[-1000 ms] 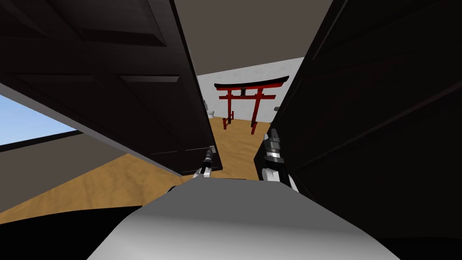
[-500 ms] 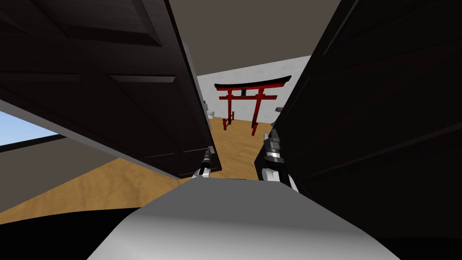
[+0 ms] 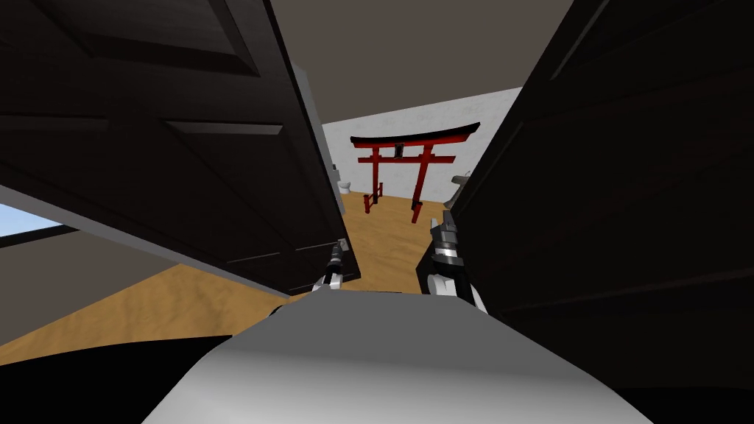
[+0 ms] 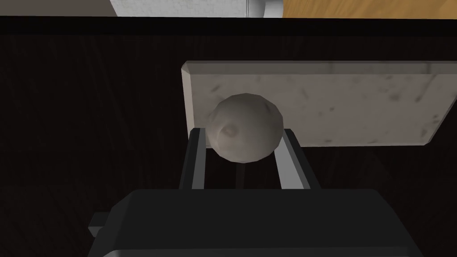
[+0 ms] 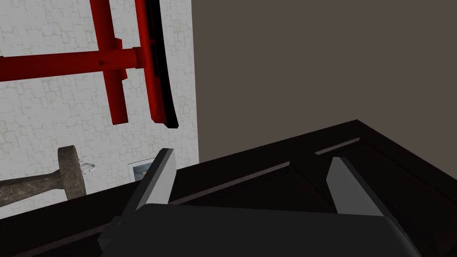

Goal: Push the door open

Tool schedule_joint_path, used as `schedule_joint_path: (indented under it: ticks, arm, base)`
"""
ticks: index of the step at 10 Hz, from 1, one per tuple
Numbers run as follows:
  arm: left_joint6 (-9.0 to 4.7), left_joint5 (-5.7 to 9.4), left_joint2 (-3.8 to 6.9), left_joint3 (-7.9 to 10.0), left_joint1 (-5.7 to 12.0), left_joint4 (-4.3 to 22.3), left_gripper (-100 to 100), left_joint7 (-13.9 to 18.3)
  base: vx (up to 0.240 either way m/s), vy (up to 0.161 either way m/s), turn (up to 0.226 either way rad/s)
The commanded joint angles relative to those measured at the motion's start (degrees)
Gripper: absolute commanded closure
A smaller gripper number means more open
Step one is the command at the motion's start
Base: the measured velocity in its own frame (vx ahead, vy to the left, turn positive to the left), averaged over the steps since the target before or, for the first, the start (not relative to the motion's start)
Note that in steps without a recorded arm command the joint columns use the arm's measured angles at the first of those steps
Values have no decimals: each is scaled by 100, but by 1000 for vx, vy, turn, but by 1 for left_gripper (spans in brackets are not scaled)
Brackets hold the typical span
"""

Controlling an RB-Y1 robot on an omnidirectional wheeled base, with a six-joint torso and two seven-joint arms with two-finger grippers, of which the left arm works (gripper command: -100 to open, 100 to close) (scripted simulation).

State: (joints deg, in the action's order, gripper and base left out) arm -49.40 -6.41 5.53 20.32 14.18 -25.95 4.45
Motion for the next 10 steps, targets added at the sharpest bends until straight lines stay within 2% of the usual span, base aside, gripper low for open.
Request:
schedule_joint_path:
  ticks: [1, 2, 3, 4, 7, 8, 9, 10]
  arm:
    - [33, 28, 42, 102, -52, -164, 100, -18]
    - [40, 40, 42, 205, -51, -164, 100, -47]
    - [40, 40, 42, 205, -51, -164, 100, -47]
    - [52, 58, 40, 355, -48, -165, 100, -90]
    - [52, 58, 40, 355, -48, -165, 100, -90]
    - [62, 75, 36, 500, -45, -166, 100, -132]
    - [62, 75, 36, 500, -45, -243, 100, -132]
    - [62, 75, 36, 500, -45, -166, 100, -132]
  base:
    - [124, -27, 11]
    - [138, -36, 24]
    - [96, -32, 28]
    - [140, -51, 12]
    - [57, -13, 14]
    - [89, -25, 3]
    - [107, -47, 46]
    - [56, -22, 17]
